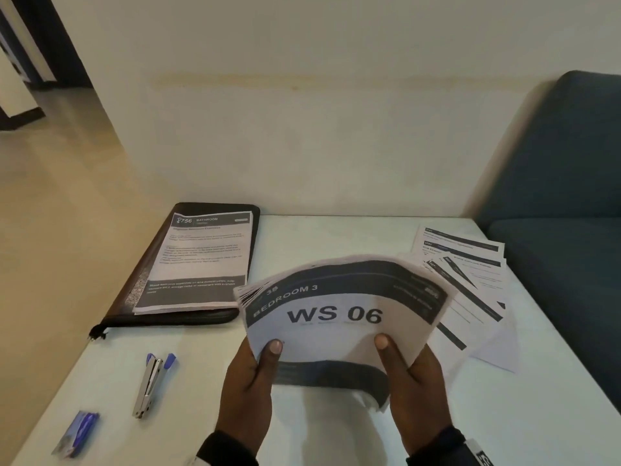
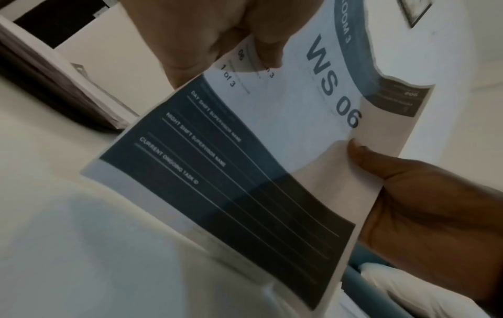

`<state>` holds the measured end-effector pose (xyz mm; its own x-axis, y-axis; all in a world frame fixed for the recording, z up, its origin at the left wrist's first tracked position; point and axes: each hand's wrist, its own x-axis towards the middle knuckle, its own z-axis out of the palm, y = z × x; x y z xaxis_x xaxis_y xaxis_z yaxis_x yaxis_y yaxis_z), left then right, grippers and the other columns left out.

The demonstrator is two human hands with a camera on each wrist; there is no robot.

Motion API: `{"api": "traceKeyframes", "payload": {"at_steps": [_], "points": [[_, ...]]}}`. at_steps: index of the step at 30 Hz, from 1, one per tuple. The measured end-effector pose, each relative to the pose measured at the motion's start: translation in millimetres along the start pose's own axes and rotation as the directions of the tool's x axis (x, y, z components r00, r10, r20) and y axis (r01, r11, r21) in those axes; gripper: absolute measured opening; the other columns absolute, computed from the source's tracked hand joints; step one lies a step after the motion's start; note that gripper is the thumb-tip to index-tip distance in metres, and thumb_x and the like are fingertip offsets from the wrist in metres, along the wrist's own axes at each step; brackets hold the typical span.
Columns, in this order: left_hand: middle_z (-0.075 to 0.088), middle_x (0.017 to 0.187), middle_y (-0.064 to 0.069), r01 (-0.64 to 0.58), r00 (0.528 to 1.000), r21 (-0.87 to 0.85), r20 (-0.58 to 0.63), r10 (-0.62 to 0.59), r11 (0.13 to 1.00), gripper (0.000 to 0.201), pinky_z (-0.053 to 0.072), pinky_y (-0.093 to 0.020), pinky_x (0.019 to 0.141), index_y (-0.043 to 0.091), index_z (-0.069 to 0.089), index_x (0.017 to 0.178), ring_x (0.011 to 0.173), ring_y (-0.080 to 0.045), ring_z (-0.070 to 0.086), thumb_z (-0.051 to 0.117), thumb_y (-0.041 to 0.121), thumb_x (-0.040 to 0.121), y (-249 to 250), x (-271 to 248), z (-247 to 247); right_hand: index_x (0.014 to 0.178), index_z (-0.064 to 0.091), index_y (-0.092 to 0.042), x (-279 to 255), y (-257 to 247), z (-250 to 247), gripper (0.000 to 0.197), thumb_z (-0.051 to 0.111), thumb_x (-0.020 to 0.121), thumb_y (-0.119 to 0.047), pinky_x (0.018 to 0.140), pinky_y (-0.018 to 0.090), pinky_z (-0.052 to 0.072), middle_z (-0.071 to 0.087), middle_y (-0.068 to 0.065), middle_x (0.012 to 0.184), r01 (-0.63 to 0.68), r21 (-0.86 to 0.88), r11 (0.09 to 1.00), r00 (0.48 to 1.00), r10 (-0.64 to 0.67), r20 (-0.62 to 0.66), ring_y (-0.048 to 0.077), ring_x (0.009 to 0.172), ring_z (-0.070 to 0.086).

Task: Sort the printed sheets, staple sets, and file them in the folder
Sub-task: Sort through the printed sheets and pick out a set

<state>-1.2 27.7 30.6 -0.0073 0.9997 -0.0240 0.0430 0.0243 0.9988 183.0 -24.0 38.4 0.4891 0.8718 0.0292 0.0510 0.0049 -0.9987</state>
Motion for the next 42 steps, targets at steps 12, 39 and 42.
{"api": "traceKeyframes", "payload": {"at_steps": [12, 39, 42], "points": [[0.063, 0.103, 0.016, 0.077, 0.995, 0.154, 0.054, -0.086, 0.985, 0.018, 0.049, -0.014, 0.064, 0.034, 0.05, 0.105, 0.092, -0.012, 0.064, 0.044, 0.042, 0.091, -18, 11, -6, 0.098, 0.051, -0.033, 9, 23, -3, 0.007, 0.054, 0.093, -0.038, 0.072, 0.012, 0.042, 0.06, -0.019, 0.098, -0.073, -0.337, 0.939, 0.997, 0.072, -0.016, 0.005, 0.09, 0.057], [0.058, 0.102, 0.015, 0.342, 0.884, 0.623, 0.04, -0.466, 0.704, 0.038, 0.048, -0.023, 0.092, 0.028, 0.033, 0.137, 0.095, -0.008, 0.057, 0.043, 0.032, 0.101, -41, -58, -49, 0.074, 0.046, -0.023, -4, 55, -23, 0.025, 0.045, 0.099, -0.025, 0.081, 0.029, 0.043, 0.053, 0.0, 0.089, -0.072, -0.857, 0.511, 0.861, 0.466, 0.205, 0.017, 0.087, 0.053], [0.059, 0.089, 0.02, 0.334, 0.892, 0.587, 0.056, -0.448, 0.738, 0.044, 0.05, -0.018, 0.08, 0.031, 0.029, 0.139, 0.083, -0.001, 0.059, 0.047, 0.027, 0.099, -40, -60, -55, 0.073, 0.049, -0.021, -6, 50, -21, 0.026, 0.047, 0.098, -0.024, 0.081, 0.03, 0.043, 0.055, 0.001, 0.089, -0.063, -0.871, 0.487, 0.862, 0.466, 0.198, 0.02, 0.087, 0.055]]}}
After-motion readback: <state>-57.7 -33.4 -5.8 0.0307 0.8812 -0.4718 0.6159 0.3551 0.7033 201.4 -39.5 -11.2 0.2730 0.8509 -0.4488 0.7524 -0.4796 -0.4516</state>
